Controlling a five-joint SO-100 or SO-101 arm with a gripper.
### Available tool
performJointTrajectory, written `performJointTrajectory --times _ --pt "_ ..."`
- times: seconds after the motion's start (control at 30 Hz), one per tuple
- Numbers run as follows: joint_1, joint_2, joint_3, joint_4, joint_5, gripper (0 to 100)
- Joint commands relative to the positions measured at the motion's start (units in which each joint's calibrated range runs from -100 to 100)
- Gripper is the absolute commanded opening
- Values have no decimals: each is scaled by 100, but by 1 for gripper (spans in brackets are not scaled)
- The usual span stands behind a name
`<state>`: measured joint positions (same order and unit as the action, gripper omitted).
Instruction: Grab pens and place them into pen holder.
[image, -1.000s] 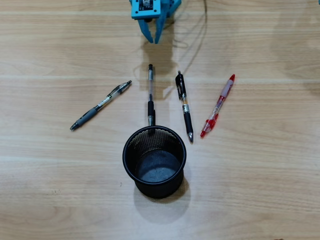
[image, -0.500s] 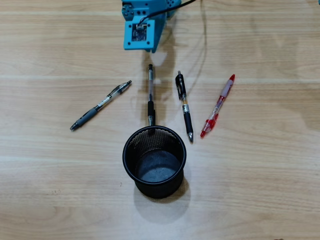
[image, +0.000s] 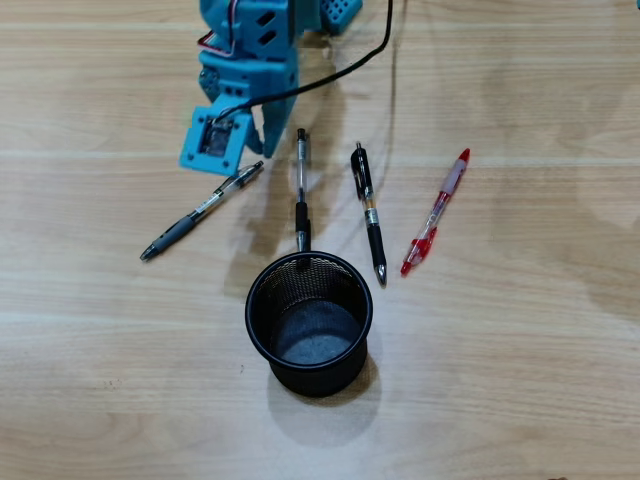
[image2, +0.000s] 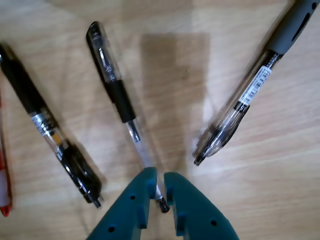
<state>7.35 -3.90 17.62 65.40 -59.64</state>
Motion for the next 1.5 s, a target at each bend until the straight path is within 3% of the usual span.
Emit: performJointTrajectory --times 0.0,0.57,1.03,1.23,1.47 --pt "322 520 -649 -9 2 2" --pt "885 1831 -1920 -18 23 2" --pt "1149 2007 -1911 -1 63 3" --pt "1112 2016 -1974 -9 150 17" --pt "1058 2024 -1974 -9 119 18"
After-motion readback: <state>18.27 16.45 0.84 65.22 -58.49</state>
